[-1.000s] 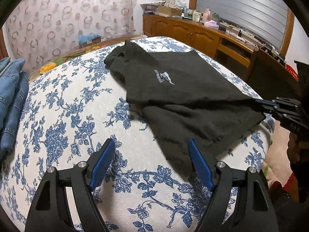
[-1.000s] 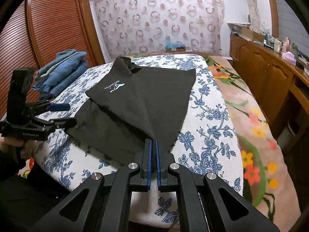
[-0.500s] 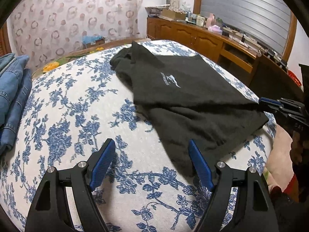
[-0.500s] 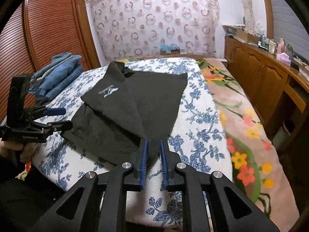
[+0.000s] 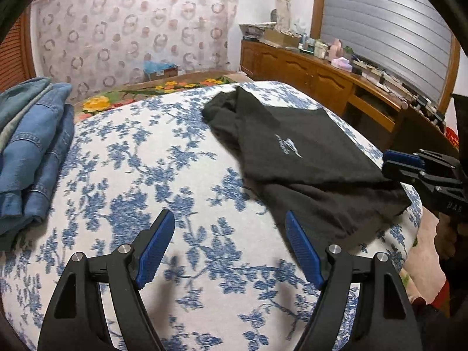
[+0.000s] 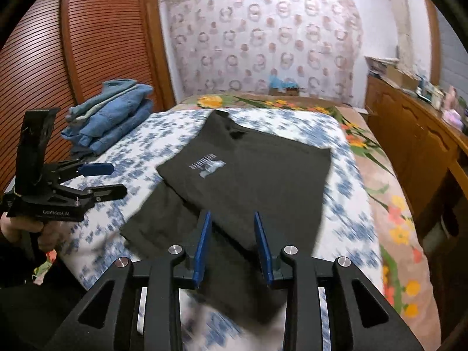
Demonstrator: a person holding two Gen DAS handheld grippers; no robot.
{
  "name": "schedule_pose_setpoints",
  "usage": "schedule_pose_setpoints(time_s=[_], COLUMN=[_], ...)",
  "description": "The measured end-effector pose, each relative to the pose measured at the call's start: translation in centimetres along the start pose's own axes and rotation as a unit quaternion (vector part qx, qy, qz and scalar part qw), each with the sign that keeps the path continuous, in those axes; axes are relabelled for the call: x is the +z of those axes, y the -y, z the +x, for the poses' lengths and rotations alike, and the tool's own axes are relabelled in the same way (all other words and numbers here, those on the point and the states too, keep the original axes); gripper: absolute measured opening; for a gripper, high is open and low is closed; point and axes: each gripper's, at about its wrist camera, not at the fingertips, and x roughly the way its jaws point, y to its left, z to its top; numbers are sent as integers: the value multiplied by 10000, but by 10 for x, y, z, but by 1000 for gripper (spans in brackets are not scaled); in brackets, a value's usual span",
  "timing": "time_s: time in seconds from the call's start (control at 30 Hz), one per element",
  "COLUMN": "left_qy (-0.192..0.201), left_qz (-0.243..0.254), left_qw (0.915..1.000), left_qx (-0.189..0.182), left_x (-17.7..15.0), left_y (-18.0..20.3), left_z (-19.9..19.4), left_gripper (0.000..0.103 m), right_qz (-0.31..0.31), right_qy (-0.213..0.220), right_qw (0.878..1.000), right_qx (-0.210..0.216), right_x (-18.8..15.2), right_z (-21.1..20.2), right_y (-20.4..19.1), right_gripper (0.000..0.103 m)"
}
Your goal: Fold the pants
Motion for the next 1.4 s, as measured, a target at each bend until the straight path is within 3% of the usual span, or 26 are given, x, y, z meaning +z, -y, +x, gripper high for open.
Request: schedule_pose_setpoints(time_s=[0.63,1.3,1.33,1.37,1.4], left_qy=[159,137,131,124,117], left_qz=[-228,-332,-331,-321,-289], left_qw=[9990,9987,9987,9987,9987], left_qx=[356,359,366,384,396], left_x=[-3,-9,-10,-10,-10], left_y=[-33,-40,-40,-39,-38], left_z=[-11,-10,-9,-9,-9], left_gripper=[79,79,79,79,79], right_qz=[-606,-1387,-1448,-1485,-1478], right_qy=[-453,-843,-898,-928,-939], right_qw=[9958,9851,9841,9837,9841], right_qx=[519,574,499,406,296], right_x=[42,55,54,53,54], right_z=[85,136,140,143,144], right_y=[-38,-78,-79,-79,-77], right_gripper=[31,31,27,8,8])
